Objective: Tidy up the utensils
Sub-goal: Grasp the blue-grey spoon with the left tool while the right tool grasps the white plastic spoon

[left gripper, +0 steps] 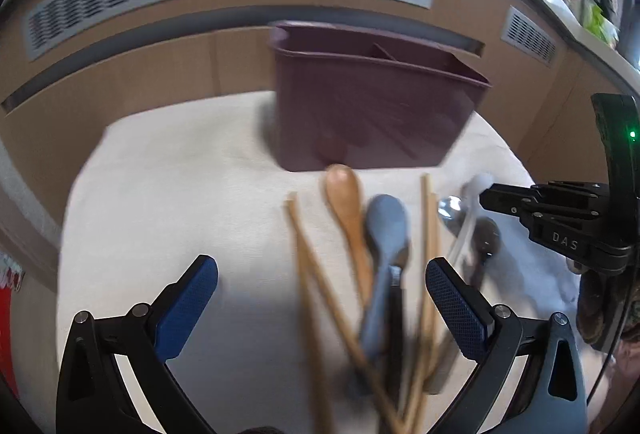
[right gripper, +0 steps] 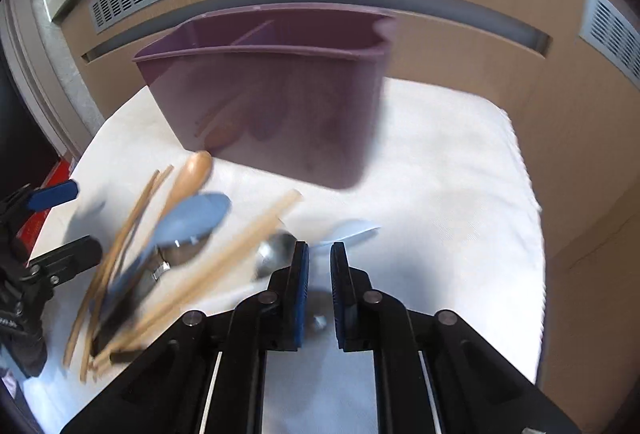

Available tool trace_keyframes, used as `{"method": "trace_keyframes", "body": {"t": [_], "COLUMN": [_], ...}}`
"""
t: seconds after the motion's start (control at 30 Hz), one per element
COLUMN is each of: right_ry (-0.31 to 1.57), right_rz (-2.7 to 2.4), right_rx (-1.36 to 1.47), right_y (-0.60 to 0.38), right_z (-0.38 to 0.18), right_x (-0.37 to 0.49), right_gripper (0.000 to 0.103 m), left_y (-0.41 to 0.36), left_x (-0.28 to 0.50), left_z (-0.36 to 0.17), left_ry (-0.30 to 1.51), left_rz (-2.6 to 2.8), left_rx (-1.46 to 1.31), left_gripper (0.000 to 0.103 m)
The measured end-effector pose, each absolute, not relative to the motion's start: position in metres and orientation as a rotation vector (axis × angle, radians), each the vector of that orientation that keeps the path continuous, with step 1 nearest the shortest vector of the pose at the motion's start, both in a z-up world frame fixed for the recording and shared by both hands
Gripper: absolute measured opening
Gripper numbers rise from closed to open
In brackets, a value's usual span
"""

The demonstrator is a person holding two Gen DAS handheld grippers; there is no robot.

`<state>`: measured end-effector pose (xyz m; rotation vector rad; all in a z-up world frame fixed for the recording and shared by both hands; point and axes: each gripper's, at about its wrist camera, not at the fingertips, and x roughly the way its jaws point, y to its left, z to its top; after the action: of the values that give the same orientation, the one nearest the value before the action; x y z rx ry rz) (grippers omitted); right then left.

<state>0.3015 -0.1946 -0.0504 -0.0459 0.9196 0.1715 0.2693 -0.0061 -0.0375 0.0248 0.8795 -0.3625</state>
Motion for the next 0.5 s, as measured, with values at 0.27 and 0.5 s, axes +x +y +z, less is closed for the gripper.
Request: {"method": "trace_keyframes", "body": {"t": [0.27, 0.5], "right_ry": [0.899, 0.882], "right_rz": [0.132, 0.138], "right_rx": [0.018, 0.037], "right_y": [-0.237, -0.252], "right_z": [-0.058, -0.053], "right_x": [0.276, 0.263], "right_gripper": [0.011, 0.016], "left_y": [-0.046, -0.068], "left_x": [0.295, 0.308], "left_z": [-0.041, -0.054], "left_ry": [0.955, 1.005], "left_rz": [-0.371, -0.385], "left_rx": [0.059, 0.111], "left_gripper": [0.071, 0.054]}}
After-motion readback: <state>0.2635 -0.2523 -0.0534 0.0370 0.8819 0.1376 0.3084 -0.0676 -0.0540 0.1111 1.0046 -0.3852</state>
